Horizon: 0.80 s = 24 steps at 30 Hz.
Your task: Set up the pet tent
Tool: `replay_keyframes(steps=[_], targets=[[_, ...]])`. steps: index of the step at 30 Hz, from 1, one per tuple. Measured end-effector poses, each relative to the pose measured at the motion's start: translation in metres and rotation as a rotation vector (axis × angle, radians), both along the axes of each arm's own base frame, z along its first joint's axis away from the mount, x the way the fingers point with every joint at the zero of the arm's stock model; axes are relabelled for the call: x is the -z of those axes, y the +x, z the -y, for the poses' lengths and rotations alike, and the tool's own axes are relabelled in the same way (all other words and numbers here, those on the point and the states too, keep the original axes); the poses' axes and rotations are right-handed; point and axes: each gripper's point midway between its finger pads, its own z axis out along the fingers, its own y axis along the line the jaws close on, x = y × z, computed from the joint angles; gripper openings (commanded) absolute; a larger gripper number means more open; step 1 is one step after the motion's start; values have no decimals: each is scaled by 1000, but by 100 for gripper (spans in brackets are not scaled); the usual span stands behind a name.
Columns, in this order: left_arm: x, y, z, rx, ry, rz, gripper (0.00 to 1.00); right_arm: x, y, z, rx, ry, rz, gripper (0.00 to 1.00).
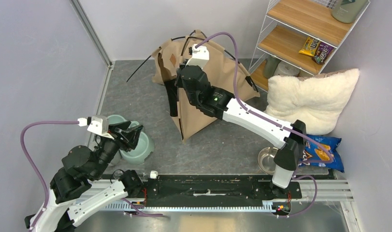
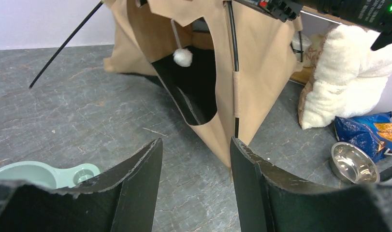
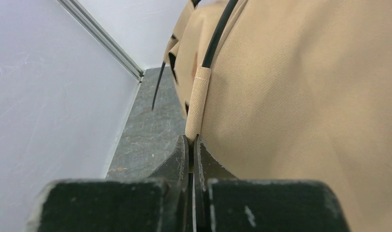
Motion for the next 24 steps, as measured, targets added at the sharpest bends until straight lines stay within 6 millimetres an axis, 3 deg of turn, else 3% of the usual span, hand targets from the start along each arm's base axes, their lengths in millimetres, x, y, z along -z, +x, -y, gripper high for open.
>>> replay_keyframes(steps=[10, 15, 24], targets=[[-2, 0, -2, -4, 9, 11, 60, 16, 1, -18, -60, 47, 25, 0], [-7, 0, -3, -5, 8, 18, 60, 27, 0, -17, -128, 80, 19, 0], [-3, 6, 6, -2, 40, -6, 60, 3, 31, 20, -229, 251, 29, 0]])
